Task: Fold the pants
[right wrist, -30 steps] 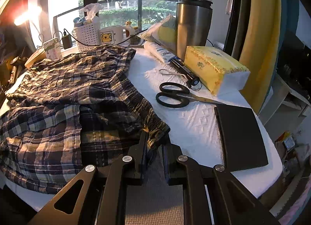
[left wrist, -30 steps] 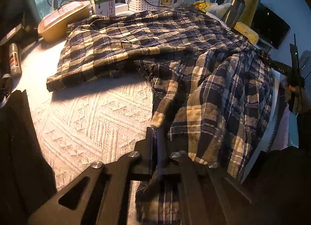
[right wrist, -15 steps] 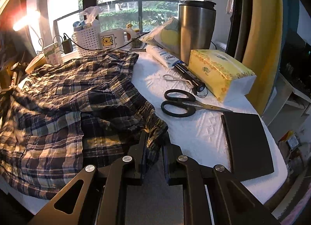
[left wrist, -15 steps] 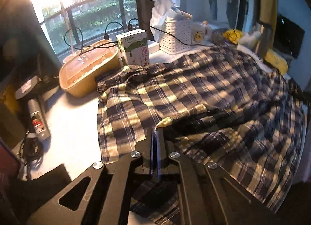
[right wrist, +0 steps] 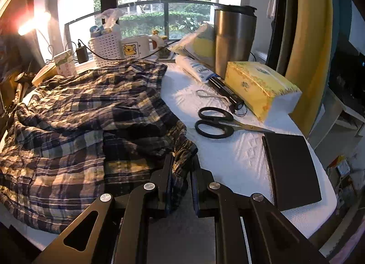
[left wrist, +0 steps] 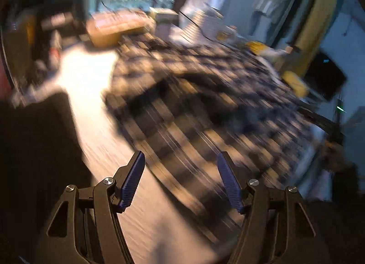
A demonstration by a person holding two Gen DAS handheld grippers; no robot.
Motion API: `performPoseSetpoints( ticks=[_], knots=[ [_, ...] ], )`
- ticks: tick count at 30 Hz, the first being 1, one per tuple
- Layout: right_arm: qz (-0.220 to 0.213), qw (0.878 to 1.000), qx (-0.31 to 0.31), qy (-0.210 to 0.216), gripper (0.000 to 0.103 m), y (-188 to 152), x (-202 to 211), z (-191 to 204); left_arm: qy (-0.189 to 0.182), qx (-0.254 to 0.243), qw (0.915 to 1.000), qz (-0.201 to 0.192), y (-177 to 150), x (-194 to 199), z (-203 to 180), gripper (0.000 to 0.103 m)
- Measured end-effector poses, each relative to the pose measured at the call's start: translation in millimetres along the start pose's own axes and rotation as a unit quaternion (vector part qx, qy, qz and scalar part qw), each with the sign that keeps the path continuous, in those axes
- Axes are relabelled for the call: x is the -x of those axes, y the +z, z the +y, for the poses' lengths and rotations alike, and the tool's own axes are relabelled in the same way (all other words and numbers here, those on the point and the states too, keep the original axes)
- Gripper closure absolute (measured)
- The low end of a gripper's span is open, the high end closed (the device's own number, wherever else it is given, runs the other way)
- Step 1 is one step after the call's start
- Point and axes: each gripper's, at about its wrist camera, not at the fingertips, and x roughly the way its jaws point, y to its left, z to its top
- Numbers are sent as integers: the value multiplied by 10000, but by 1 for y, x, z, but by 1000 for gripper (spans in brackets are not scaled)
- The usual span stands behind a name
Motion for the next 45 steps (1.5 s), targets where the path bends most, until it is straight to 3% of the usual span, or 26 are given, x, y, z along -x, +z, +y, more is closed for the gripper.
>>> performPoseSetpoints(
  ticks=[2,4,7,10,12,13,14,17,22,25,31,36,39,40,41,42,43,44,45],
  knots=[
    [-39,10000,47,27,89,0,6,4,-223,102,9995,181,-19,-4,-9,37],
    [-71,9999,99,39,89,0,11,8,-205,181,9988,411,-39,-14,-17,36],
    [-118,9998,114,63,89,-3,19,12,14,227,9996,166,-47,-17,-26,29],
    [-131,9998,19,151,89,-6,25,12,363,60,9993,-18,-48,-24,-41,29],
    [-181,9996,-42,234,89,-7,32,14,734,-179,9971,-134,-47,-31,-50,64],
    [-213,9994,-71,275,89,-7,36,15,824,-221,9963,-111,-46,-34,-50,94],
    [-241,9992,-94,304,89,-7,39,15,750,-192,9970,-79,-45,-34,-48,98],
    [-366,9987,-113,333,89,-4,51,19,772,-235,9967,-106,-40,-28,-43,99],
    [-674,9969,-158,365,89,6,76,20,880,-92,9954,-356,-31,16,-28,99],
    [-668,9968,-164,407,89,9,83,20,993,-56,9947,-267,-34,28,-19,99],
    [-82,9990,-266,360,89,-19,55,22,858,139,9944,603,-60,-4,-12,99],
    [435,9980,-355,302,89,-47,36,11,680,174,9946,765,-57,-1,-4,92],
    [301,9984,-189,442,89,-43,47,5,1065,185,9919,661,-50,16,13,83],
    [136,9988,-123,454,81,-38,55,2,1153,225,9913,598,-45,22,20,81],
    [52,9990,-97,438,61,-35,59,-2,1224,247,9907,546,-42,26,25,77],
    [-30,9994,-76,350,48,-30,63,-5,1366,275,9893,436,-37,32,33,73],
    [-112,9996,-78,246,23,-24,66,-9,1464,287,9882,343,-32,37,38,67],
    [-197,9995,-107,203,16,-18,69,-12,1552,291,9872,226,-23,39,42,66],
    [-230,9993,-137,265,16,-13,69,-16,1610,257,9865,130,-13,38,44,65]
  ],
)
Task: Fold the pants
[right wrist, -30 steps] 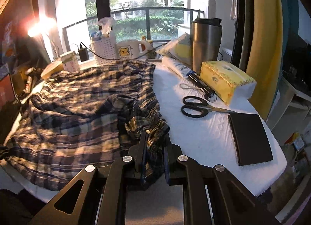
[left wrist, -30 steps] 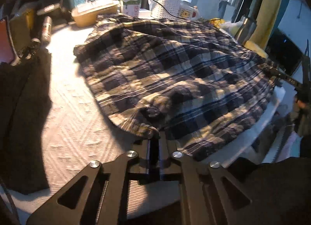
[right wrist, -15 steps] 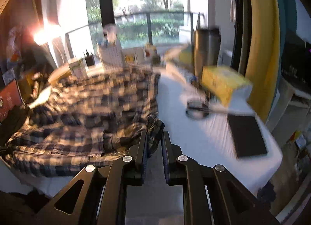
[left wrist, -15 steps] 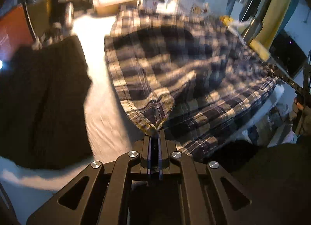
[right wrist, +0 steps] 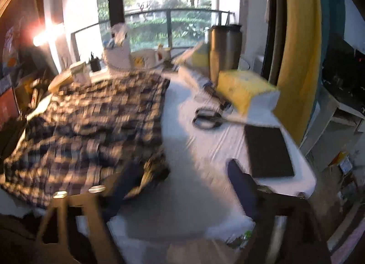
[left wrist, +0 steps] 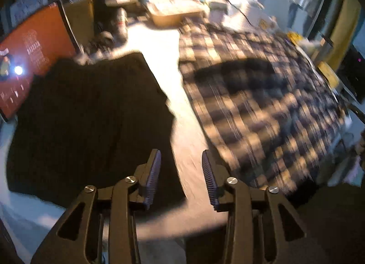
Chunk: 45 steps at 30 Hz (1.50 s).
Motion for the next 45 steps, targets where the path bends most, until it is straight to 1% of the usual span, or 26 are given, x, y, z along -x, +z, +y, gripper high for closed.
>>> performPoseSetpoints(
  ticks=[1,3,4,6,7,11,13,14,15,17,18,19,20,21,23,24,25,26,29,32,36,40,42,43,44,45],
  knots=[
    [6,10000,2,62,16,8,-3,-3,0,-50,9999,-90,9,-3,-1,65],
    [-3,9999,116,-39,16,24,-12,-4,-107,-282,9990,-321,36,-16,-7,63],
    [12,9998,191,-85,16,32,-18,-3,-106,-350,9988,-340,46,-24,-11,62],
    [-13,9993,376,-10,16,52,-33,2,-139,-489,9980,-377,77,-52,-20,62],
    [-35,9987,501,34,16,64,-43,7,-159,-514,9978,-389,86,-57,-21,62],
    [-21,9968,794,124,16,96,-78,22,-286,-742,9955,-523,142,-97,-36,62],
    [34,9957,908,189,18,111,-98,30,-312,-796,9950,-510,161,-111,-36,62],
    [75,9954,938,199,24,117,-106,32,-322,-784,9953,-465,172,-121,-33,62],
    [122,9950,965,210,26,122,-115,33,-315,-738,9959,-413,180,-130,-28,62],
    [210,9944,1003,245,28,132,-133,36,-256,-565,9977,-271,191,-146,-19,62],
    [244,9941,1024,258,30,136,-142,37,-270,-381,9988,-137,198,-158,-10,62],
    [304,9937,1041,285,33,141,-154,38,-321,-286,9990,-77,200,-163,-6,63],
    [350,9935,1039,315,35,145,-162,40,-499,-149,9986,-24,201,-170,0,63],
    [394,9933,1030,346,35,149,-171,40,-577,-130,9982,-14,200,-172,1,66],
    [502,9927,1021,399,37,155,-190,41,-561,-197,9982,-7,197,-175,0,89],
    [560,9921,1032,433,37,158,-201,43,-498,-220,9985,-40,195,-174,-2,92],
    [593,9918,1038,455,38,159,-207,44,-489,-234,9985,-85,190,-172,-4,98],
    [639,9913,1047,479,38,162,-215,45,-432,-258,9987,-111,186,-170,-6,101],
    [721,9904,1062,521,38,168,-236,47,-48,-251,9994,-214,171,-162,-8,102],
    [782,9902,1028,539,38,173,-252,48,152,-146,9995,-238,158,-154,-7,102],
    [919,9899,920,568,38,175,-273,44,536,-238,9980,-247,145,-144,-9,102],
    [1005,9892,830,674,38,178,-286,43,617,-183,9977,-219,148,-140,-4,102],
    [1047,9882,862,706,48,179,-293,45,803,-189,9962,-282,152,-136,-1,102],
    [1028,9881,912,686,55,180,-292,48,959,-205,9947,-300,154,-137,-1,102],
    [1033,9877,971,661,58,181,-293,50,1115,-196,9931,-308,155,-137,5,102],
    [1037,9872,1031,630,59,182,-294,52,1118,-133,9933,-270,155,-139,9,102]
  ],
)
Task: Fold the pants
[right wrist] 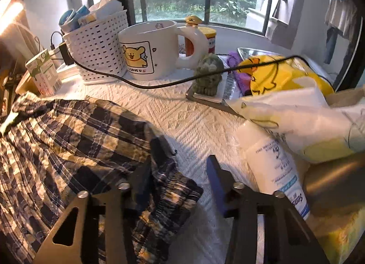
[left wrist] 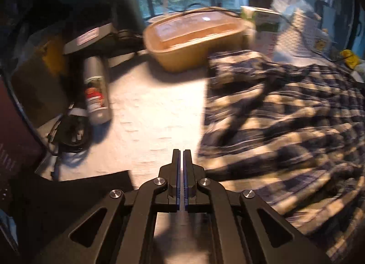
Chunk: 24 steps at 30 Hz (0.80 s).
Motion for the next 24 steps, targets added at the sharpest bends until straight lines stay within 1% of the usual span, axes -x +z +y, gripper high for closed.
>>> performPoseSetpoints(
  ticks=[2,4,5,7,9,11,13,14,15,16,18,20,21,22,23,24],
  knots=[
    [-4,10000,23,-60,59,3,-1,2,-39,112,9999,75,0,-3,9,102],
    [-39,9999,22,-105,59,5,-1,4,-225,108,9997,17,0,2,13,102],
    [-53,9999,26,-112,59,6,-1,4,-362,130,9993,-30,2,6,13,102],
    [-81,9999,-28,-81,59,9,4,4,-758,141,9968,-198,6,14,11,102],
    [-180,9998,-86,-74,59,11,14,3,-924,1,9955,-198,9,13,4,101],
    [-219,9997,-127,-73,59,10,24,0,-929,-108,9955,-140,8,7,-1,101],
    [-280,9995,-116,-86,59,7,35,-1,-957,-163,9953,35,7,-9,-4,101],
    [-284,9995,-59,-115,59,5,39,0,-905,-168,9956,158,6,-17,-5,101],
    [-253,9995,63,-174,59,3,41,3,-836,-168,9964,-18,4,-17,-3,101],
    [-211,9994,165,-238,59,-1,42,5,-790,-157,9968,-15,4,-15,-2,96],
    [-60,9988,321,-368,59,-8,39,9,-571,-78,9983,15,5,-16,2,96],
    [21,9986,331,-417,59,-15,38,9,-305,-7,9995,38,4,-17,8,96],
    [28,9986,301,-429,59,-18,39,9,-241,25,9997,56,3,-16,11,96],
    [21,9987,260,-440,59,-20,41,8,-235,36,9997,39,1,-11,13,96],
    [3,9988,193,-448,59,-23,44,9,-367,42,9993,-46,-2,-4,14,96],
    [-18,9989,146,-438,59,-25,48,9,-609,42,9980,-173,-5,6,14,96]
  ],
)
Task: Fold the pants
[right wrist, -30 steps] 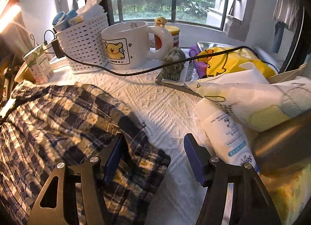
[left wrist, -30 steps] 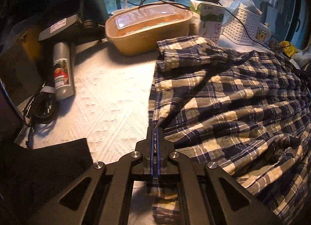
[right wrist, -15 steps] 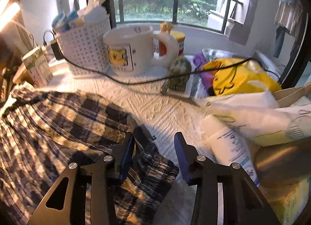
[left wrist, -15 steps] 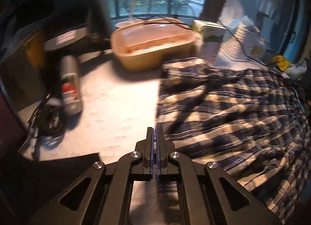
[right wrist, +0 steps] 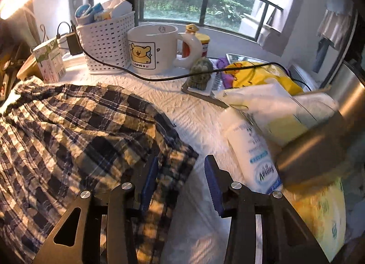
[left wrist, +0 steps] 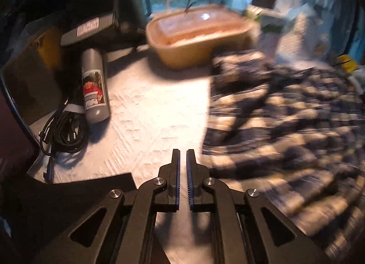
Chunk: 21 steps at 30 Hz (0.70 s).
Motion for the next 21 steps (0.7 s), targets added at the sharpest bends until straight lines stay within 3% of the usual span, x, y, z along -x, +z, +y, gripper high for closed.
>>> performPoseSetpoints(
  ticks=[4,6,11,14,21],
  knots=[
    [-87,9999,63,35,59,-8,20,11,-953,-311,9936,-516,-10,40,-24,94],
    [-123,9998,140,21,59,-11,29,20,-1255,-569,9892,-499,-14,42,-38,89],
    [-247,9992,301,-8,59,-20,55,38,-1072,-555,9922,302,-32,4,-45,87],
    [-226,9992,323,-23,59,-29,64,44,-990,-533,9935,187,-41,17,-43,87],
    [-11,9997,165,-165,59,-68,71,43,-355,-309,9989,72,-54,31,-22,87]
  ],
)
